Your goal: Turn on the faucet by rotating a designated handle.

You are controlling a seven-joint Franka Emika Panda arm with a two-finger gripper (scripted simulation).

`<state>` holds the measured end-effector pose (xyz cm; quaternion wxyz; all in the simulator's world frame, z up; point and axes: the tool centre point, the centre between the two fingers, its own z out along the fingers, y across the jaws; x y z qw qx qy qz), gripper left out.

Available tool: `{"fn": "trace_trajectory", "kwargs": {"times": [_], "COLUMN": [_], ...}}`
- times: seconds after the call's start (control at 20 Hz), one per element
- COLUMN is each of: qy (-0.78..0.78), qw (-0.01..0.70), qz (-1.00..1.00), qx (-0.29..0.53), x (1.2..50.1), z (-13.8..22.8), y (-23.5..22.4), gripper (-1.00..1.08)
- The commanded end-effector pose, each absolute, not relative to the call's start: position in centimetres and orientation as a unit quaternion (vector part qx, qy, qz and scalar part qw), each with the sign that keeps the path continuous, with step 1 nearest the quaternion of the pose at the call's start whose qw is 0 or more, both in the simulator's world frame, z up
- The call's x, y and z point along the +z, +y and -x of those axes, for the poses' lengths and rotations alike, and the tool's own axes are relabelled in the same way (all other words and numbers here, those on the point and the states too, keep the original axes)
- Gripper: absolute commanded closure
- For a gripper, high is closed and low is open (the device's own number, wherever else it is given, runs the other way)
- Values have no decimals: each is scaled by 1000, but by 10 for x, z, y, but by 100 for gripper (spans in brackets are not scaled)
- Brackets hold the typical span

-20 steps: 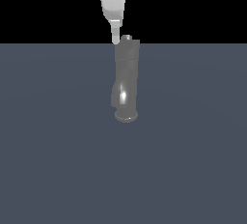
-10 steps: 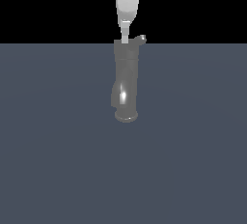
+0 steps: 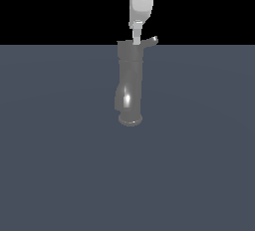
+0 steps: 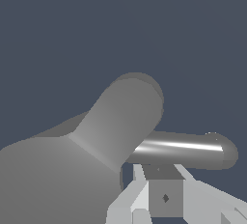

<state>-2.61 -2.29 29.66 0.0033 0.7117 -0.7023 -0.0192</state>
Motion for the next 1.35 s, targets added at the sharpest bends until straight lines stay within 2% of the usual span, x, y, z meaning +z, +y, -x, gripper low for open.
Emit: {"fn": "trace_trajectory", "kwargs": {"times": [0.0,1.3], "qy": [-708,-732], "qw": [-2,0], "qz": [-706,-682], "qx": [-12,0], "x": [296,297], "z": [13,-40], "y": [-34,-93], "gripper": [108,108]}}
